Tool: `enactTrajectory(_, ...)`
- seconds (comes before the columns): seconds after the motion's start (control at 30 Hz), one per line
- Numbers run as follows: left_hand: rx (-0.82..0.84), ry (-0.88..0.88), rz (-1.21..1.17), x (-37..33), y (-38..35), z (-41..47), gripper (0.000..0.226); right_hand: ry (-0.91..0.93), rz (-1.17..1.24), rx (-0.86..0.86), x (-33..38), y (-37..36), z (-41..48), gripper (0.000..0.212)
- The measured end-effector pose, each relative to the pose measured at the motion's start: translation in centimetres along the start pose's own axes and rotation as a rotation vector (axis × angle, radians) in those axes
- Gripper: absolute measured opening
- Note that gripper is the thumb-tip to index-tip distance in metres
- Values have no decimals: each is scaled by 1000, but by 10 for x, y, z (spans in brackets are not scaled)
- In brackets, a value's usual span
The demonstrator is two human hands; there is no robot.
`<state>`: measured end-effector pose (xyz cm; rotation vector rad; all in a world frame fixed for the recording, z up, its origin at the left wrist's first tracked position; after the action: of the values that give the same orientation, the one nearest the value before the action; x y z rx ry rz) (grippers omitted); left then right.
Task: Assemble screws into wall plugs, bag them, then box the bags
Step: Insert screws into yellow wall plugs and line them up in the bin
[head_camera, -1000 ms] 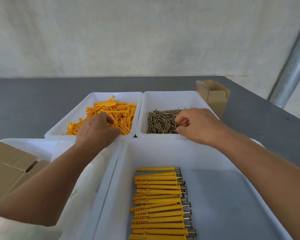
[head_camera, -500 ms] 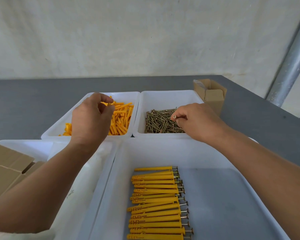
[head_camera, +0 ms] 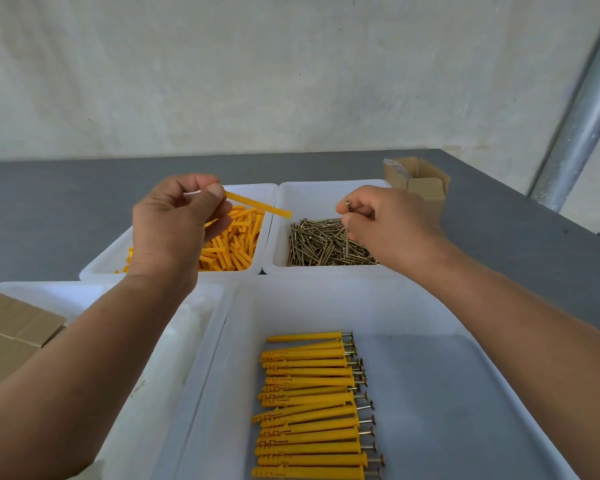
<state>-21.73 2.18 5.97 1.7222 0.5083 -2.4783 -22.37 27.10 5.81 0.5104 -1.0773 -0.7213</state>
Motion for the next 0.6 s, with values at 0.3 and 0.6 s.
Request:
enactTrajectory(0.3, 46, 395, -87, 32, -3, -2, 8, -285, 606, -37, -6, 6, -2, 16)
enactTrajectory(0.6, 74, 437, -71, 35, -6, -5, 10, -343, 771, -77, -6, 9, -3, 10)
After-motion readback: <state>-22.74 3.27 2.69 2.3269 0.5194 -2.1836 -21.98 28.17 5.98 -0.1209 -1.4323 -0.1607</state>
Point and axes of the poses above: each hand's wrist, its own z-axis towards the middle knuckle, its own y-axis out of the back of the hand, x = y × z, the point moved 5 cm from there along z, towards the middle knuckle, and after that the axes turned 3 degrees about -z, right-handed, at the moved point
